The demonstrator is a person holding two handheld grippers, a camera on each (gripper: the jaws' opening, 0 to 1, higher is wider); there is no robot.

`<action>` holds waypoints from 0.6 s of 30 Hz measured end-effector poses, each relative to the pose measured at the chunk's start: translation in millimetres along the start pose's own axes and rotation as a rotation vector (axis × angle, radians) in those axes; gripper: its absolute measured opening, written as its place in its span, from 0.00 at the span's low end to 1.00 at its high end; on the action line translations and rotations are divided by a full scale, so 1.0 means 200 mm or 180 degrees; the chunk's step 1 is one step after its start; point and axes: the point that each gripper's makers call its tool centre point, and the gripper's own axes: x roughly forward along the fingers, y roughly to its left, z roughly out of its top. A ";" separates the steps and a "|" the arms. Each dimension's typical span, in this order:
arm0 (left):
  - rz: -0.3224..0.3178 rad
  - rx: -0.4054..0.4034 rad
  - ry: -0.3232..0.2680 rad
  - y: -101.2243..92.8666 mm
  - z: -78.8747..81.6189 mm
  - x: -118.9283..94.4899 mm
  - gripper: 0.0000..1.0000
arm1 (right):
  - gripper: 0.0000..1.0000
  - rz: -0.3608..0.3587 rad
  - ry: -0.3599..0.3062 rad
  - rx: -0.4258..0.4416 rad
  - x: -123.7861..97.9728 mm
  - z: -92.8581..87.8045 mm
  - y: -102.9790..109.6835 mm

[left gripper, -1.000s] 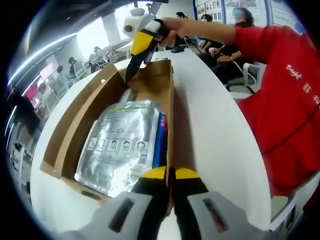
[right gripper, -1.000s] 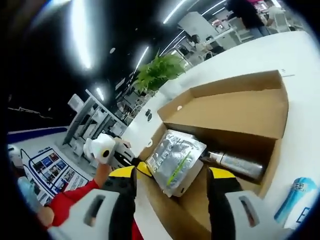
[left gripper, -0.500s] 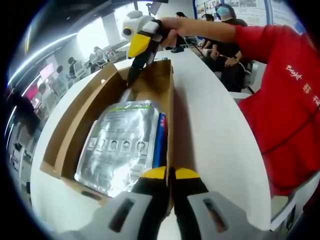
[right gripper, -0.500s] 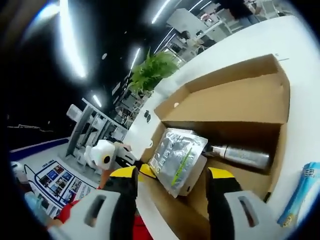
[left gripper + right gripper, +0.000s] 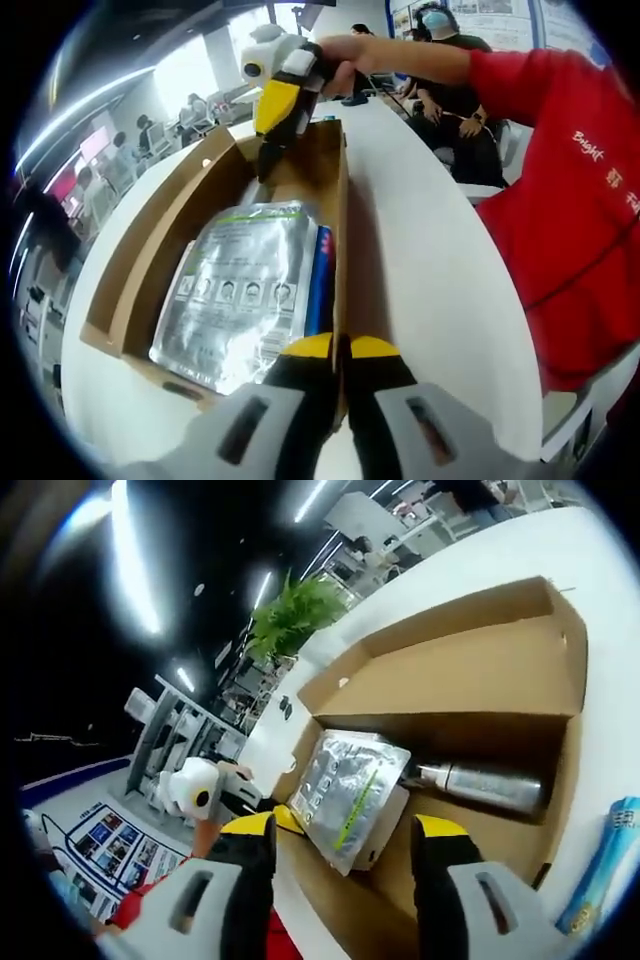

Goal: Operate the shoe box by opening the lid, removing the specified soft item, and placing it in the target area until the item is outside and the box remains undamaged.

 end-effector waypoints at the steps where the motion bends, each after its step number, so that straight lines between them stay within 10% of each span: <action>1: 0.0002 0.0001 0.0000 0.00 0.00 0.00 0.02 | 0.56 -0.0042 0.0007 -0.0010 0.00 -0.01 0.00; 18: -0.0011 -0.0009 0.0013 0.01 -0.01 0.00 0.02 | 0.49 -0.0047 0.0110 0.0066 0.06 0.00 -0.06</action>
